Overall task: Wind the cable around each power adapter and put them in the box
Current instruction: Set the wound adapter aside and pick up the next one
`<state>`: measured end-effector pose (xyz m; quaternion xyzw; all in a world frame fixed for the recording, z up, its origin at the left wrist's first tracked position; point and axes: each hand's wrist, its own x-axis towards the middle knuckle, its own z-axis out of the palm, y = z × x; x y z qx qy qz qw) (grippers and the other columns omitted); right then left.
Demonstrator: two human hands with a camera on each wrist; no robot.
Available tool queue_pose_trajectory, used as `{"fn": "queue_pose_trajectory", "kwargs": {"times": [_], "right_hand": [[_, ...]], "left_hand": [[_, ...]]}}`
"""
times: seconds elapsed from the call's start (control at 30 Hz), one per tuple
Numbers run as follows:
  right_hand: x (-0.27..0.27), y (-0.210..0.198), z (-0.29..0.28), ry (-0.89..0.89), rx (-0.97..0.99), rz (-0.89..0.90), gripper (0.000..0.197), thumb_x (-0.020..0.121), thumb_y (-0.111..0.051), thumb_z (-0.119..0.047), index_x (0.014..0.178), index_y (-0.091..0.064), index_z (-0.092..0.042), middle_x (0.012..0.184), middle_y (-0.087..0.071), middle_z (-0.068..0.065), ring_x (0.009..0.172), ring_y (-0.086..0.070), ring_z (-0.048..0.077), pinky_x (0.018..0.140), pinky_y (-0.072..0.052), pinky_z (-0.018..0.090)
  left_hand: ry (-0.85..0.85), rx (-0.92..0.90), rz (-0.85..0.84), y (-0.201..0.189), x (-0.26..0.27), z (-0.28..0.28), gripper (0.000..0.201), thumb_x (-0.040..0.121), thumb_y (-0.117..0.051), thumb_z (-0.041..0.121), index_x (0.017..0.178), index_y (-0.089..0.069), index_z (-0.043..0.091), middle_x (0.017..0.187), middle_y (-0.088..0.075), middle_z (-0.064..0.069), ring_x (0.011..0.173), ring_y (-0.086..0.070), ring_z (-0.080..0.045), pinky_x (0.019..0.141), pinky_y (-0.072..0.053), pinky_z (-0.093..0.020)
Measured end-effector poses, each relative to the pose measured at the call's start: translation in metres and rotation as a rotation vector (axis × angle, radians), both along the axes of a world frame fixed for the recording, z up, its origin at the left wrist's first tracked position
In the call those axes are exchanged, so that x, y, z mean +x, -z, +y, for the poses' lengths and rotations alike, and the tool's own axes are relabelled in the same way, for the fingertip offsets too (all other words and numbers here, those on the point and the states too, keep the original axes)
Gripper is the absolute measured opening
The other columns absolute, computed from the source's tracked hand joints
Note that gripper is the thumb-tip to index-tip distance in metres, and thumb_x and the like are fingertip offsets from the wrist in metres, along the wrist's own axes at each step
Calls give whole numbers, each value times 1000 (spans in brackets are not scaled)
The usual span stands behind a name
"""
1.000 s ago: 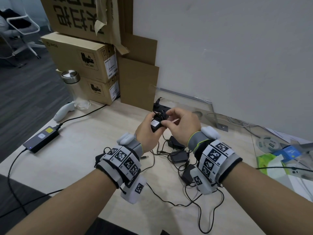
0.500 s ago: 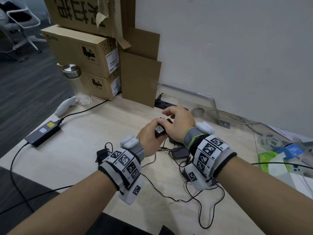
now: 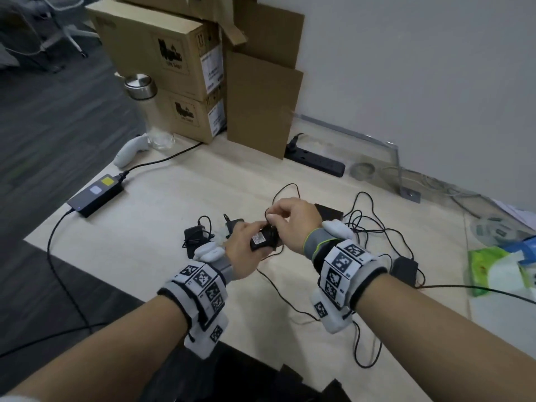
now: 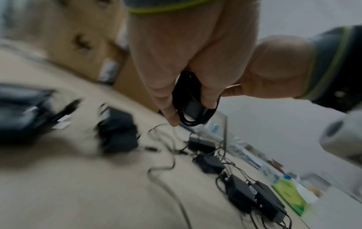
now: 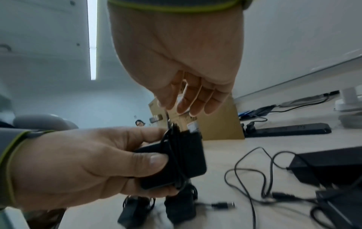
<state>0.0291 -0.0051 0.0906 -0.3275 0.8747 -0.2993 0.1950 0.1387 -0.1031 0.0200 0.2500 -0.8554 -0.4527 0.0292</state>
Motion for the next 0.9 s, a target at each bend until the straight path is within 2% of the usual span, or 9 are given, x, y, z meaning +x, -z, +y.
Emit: {"fn": "queue_pose_trajectory", "kwargs": {"times": [0.07, 0.17, 0.27, 0.33, 0.4, 0.5, 0.6, 0.73, 0.9], "right_hand": [[8, 16, -2, -45, 51, -14, 16, 86, -64, -32, 102, -67, -28, 104, -64, -9, 97, -59, 12, 91, -45, 27], [20, 38, 1, -63, 127, -33, 23, 88, -62, -34, 109, -65, -26, 112, -63, -6, 103, -59, 14, 90, -42, 23], [28, 60, 5, -91, 220, -31, 23, 89, -60, -37, 108, -65, -25, 117, -60, -4, 105, -58, 17, 82, -38, 22], [26, 69, 13, -53, 250, -27, 23, 89, -61, -37, 108, -65, -26, 121, -58, -2, 106, -57, 18, 87, -42, 26], [23, 80, 20, -27, 263, -12, 22, 88, -61, -36, 108, -65, -26, 121, -58, -1, 106, -58, 18, 89, -44, 27], [22, 94, 31, -13, 294, -3, 22, 89, -61, -37, 106, -66, -25, 117, -57, 0, 103, -58, 20, 85, -42, 26], [19, 103, 44, 9, 316, 11, 20, 90, -59, -35, 106, -65, -25, 117, -56, 1, 103, -57, 20, 84, -43, 28], [17, 105, 57, 20, 327, 35, 22, 91, -58, -31, 110, -64, -23, 121, -54, 2, 109, -54, 22, 91, -44, 34], [12, 106, 74, 44, 338, 43, 24, 92, -57, -31, 113, -62, -23, 123, -52, 3, 115, -49, 23, 95, -41, 32]], "left_hand": [[-90, 78, -42, 15, 15, -4, 48, 81, -72, 23, 126, -57, 20, 110, -60, -5, 98, -59, -20, 88, -46, -28], [-259, 216, -70, 32, 38, -9, 33, 86, -68, 10, 118, -60, 12, 98, -62, 0, 89, -58, -16, 78, -42, -22], [-365, 282, -157, 53, 51, -18, 25, 86, -68, 15, 110, -60, 14, 98, -66, -5, 90, -64, -26, 81, -53, -36], [-391, 316, -198, 61, 54, -23, 24, 85, -69, 18, 107, -58, 17, 101, -69, -9, 90, -67, -31, 83, -56, -47], [-415, 325, -222, 69, 55, -24, 33, 84, -70, 19, 115, -56, 18, 108, -68, -10, 93, -67, -31, 85, -56, -47], [-465, 246, -256, 77, 61, -24, 45, 87, -68, 21, 129, -54, 12, 117, -64, -9, 105, -62, -28, 94, -50, -36], [-444, 135, -267, 79, 64, -24, 41, 89, -64, 23, 127, -58, 10, 119, -65, -9, 107, -61, -28, 89, -45, -29], [-460, -19, -286, 78, 64, -27, 34, 82, -62, 32, 111, -64, 15, 105, -68, -10, 90, -63, -31, 78, -51, -34], [-705, -137, -193, 68, 55, -10, 40, 81, -65, 22, 116, -52, 7, 120, -53, -17, 110, -50, -37, 92, -38, -40]]}}
